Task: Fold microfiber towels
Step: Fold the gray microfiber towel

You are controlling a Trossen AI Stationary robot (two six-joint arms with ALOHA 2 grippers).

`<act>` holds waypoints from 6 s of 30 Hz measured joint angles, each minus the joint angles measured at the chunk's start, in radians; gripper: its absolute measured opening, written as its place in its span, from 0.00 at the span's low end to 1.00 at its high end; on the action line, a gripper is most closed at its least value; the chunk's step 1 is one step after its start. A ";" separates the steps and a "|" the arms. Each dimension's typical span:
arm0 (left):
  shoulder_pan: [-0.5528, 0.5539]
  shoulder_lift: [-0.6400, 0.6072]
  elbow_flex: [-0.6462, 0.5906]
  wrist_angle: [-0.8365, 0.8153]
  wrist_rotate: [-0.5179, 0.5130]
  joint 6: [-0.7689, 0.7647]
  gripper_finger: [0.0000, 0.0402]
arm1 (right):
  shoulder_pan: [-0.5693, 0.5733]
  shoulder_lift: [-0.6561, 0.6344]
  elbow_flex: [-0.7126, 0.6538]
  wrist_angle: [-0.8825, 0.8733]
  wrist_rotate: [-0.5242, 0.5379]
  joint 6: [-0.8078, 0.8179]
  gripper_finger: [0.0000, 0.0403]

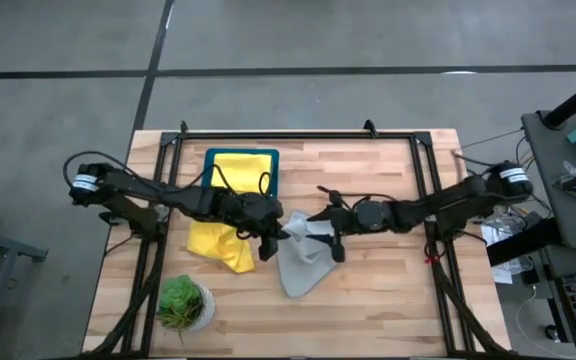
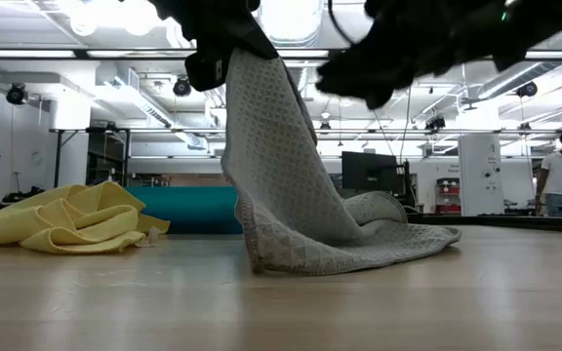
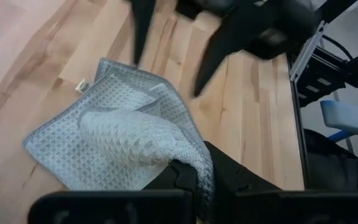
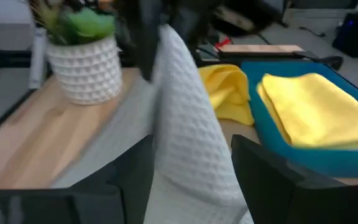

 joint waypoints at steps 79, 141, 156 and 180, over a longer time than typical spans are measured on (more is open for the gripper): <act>-0.287 0.517 -0.027 0.464 -0.028 -0.183 0.40 | -0.026 -0.221 0.481 -1.430 0.168 0.176 0.02; 0.143 -0.402 0.053 -0.593 0.183 0.569 0.00 | -0.035 -0.270 0.844 -1.848 0.151 0.118 0.02; -0.254 -0.037 -0.080 -0.084 0.209 0.204 0.00 | 0.350 -0.329 0.246 -1.365 -0.226 0.575 0.02; -0.333 0.250 -0.029 0.001 0.297 -0.035 0.00 | 0.475 -0.189 0.024 -1.043 -0.405 0.803 0.02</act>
